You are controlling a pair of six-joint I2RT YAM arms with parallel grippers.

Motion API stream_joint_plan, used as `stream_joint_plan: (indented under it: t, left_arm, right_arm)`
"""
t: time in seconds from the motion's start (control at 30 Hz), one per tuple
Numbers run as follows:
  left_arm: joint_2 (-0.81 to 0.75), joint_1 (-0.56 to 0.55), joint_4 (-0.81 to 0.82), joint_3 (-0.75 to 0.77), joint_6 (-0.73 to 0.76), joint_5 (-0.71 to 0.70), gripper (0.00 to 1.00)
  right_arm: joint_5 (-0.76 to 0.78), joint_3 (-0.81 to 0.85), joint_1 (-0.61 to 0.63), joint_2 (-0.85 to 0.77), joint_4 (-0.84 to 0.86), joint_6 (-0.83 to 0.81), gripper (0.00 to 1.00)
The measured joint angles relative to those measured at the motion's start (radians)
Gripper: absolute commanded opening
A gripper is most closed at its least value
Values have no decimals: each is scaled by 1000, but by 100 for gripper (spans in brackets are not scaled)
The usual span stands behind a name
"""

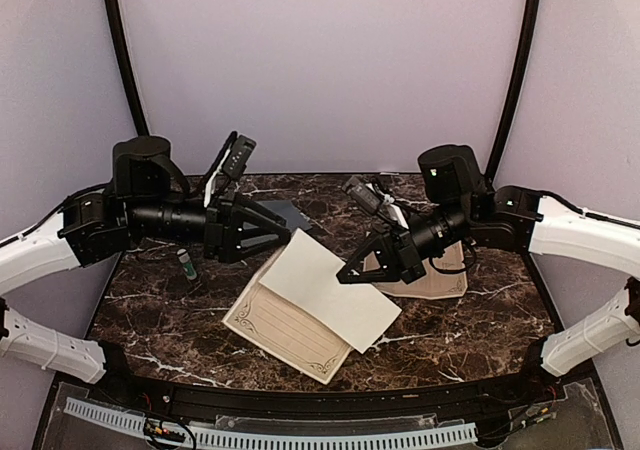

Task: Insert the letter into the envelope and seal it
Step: Fold the letter.

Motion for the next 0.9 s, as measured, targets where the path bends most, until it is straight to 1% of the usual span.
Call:
stream_joint_plan:
  t: [0.1, 0.17, 0.3, 0.53, 0.6, 0.63, 0.67, 0.7, 0.73, 0.77, 0.8, 0.83, 0.87, 0.9]
  left_arm:
    - [-44, 2, -27, 22, -10, -96, 79]
    - [-53, 2, -30, 43, -16, -121, 83]
    - [-41, 4, -19, 66, -34, -105, 86]
    - [76, 4, -26, 93, -38, -39, 86]
    - [98, 4, -29, 93, -39, -16, 80]
    - [107, 4, -30, 93, -38, 0, 71]
    - [112, 4, -31, 93, -40, 9, 66]
    - [116, 4, -32, 93, -37, 23, 56]
    - [116, 4, -34, 93, -43, 29, 51]
    - [117, 4, -34, 93, -42, 38, 41]
    - [117, 3, -34, 94, -39, 44, 37]
    - [117, 3, -33, 94, -38, 48, 30]
    - [117, 3, -32, 94, -37, 50, 27]
    - [117, 3, -32, 94, -39, 53, 21]
  right_arm:
    - [1, 0, 0, 0, -1, 0, 0]
    - [1, 0, 0, 0, -2, 0, 0]
    - [1, 0, 0, 2, -1, 0, 0]
    - [0, 2, 1, 10, 1, 3, 0]
    - [0, 5, 1, 10, 1, 3, 0]
    - [0, 6, 1, 11, 1, 3, 0]
    - [0, 6, 1, 11, 1, 3, 0]
    - [0, 6, 1, 12, 1, 3, 0]
    - [0, 6, 1, 13, 1, 3, 0]
    - [0, 6, 1, 14, 1, 3, 0]
    - [0, 6, 1, 15, 1, 3, 0]
    - [0, 6, 1, 15, 0, 3, 0]
    - [1, 6, 1, 16, 1, 3, 0]
    - [1, 6, 1, 16, 1, 3, 0]
